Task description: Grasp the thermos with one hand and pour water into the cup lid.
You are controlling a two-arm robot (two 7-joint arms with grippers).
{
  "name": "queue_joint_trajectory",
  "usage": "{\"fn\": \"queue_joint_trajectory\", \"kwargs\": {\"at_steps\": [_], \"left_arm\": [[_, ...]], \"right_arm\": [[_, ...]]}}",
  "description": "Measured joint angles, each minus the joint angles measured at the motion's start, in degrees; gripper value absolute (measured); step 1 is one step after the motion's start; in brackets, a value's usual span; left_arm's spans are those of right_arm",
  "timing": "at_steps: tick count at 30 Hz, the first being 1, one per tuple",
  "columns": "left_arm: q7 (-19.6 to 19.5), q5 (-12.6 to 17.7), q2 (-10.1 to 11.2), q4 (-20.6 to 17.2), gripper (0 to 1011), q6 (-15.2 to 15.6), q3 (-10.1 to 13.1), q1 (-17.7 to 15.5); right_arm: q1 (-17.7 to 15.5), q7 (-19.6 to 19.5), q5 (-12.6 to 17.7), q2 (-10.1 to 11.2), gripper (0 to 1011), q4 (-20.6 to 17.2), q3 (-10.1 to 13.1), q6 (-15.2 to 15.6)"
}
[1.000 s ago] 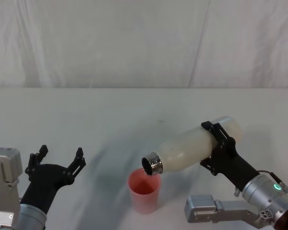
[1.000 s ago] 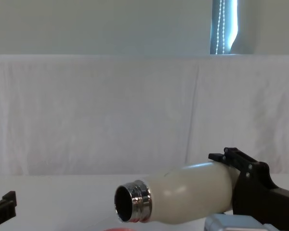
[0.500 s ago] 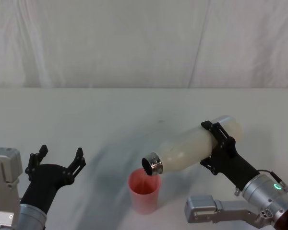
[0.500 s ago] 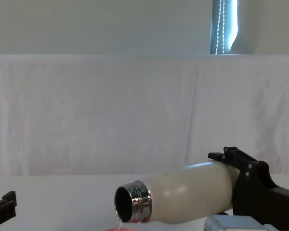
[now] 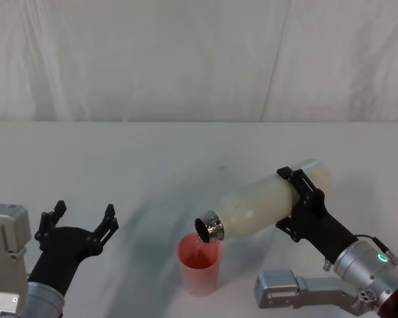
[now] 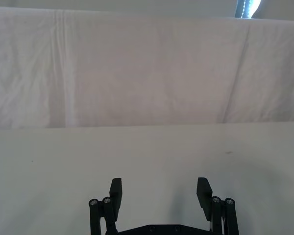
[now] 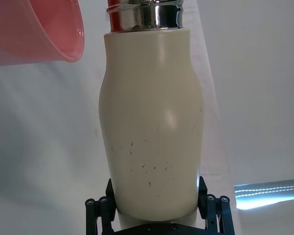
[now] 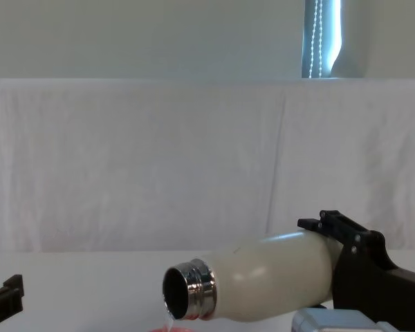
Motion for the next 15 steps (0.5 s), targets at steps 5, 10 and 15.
{"fn": "queue_joint_trajectory", "kwargs": {"at_steps": [5,10,15], "left_arm": [[0.0,0.0,0.0,0.0,1001,0.0,0.0,0.0],[0.0,0.0,0.0,0.0,1001,0.0,0.0,0.0],[0.0,0.0,0.0,0.0,1001,0.0,0.0,0.0]], "right_arm": [[0.0,0.0,0.0,0.0,950,0.0,0.0,0.0],[0.0,0.0,0.0,0.0,950,0.0,0.0,0.0],[0.0,0.0,0.1,0.0,950,0.0,0.0,0.0]]}}
